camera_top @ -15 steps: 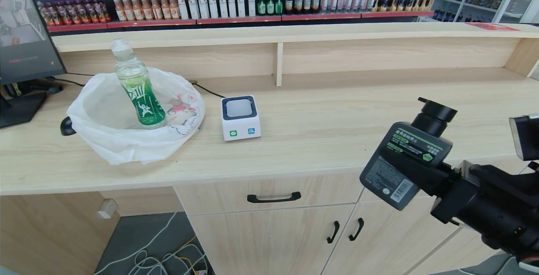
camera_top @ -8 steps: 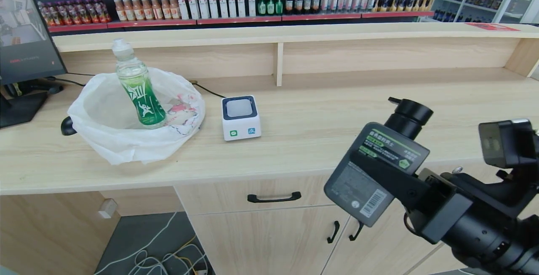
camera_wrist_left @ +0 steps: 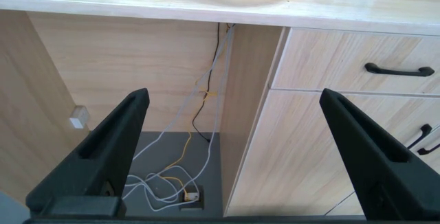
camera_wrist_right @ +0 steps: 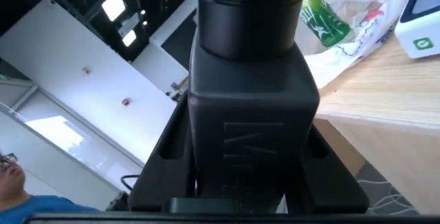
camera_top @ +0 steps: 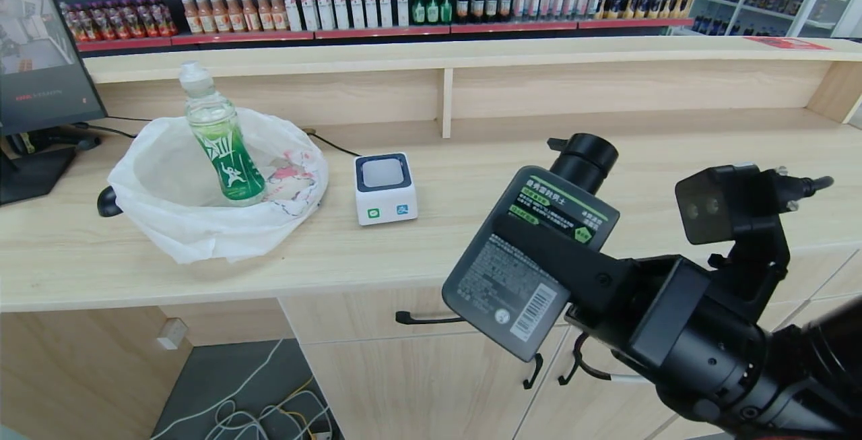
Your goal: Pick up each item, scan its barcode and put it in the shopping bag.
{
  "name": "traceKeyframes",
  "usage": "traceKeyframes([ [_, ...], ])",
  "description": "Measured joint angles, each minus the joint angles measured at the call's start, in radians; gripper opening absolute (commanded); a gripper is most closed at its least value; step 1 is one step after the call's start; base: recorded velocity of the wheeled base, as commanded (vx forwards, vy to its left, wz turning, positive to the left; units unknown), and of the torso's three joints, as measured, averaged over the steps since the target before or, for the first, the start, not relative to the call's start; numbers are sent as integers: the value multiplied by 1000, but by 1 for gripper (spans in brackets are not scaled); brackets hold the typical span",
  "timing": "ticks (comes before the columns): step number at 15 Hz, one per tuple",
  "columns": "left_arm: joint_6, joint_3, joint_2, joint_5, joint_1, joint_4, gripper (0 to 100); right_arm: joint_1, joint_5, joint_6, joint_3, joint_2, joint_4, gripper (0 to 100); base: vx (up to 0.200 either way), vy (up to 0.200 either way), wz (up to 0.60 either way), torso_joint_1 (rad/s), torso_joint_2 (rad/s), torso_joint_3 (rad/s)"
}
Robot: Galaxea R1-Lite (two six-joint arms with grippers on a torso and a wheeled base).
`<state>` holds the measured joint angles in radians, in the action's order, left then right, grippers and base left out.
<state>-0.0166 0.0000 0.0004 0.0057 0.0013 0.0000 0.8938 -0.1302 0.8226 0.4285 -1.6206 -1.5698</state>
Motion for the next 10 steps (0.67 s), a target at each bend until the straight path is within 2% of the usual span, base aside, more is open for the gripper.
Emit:
traceKeyframes([
  [5,0,0,0,0,0,0,100,10,0,171,21,29,-1,0,0,0,0,0,0,0],
  [10,0,0,0,0,0,0,100,-1,0,199,13,37,0,0,0,0,0,0,0,0],
])
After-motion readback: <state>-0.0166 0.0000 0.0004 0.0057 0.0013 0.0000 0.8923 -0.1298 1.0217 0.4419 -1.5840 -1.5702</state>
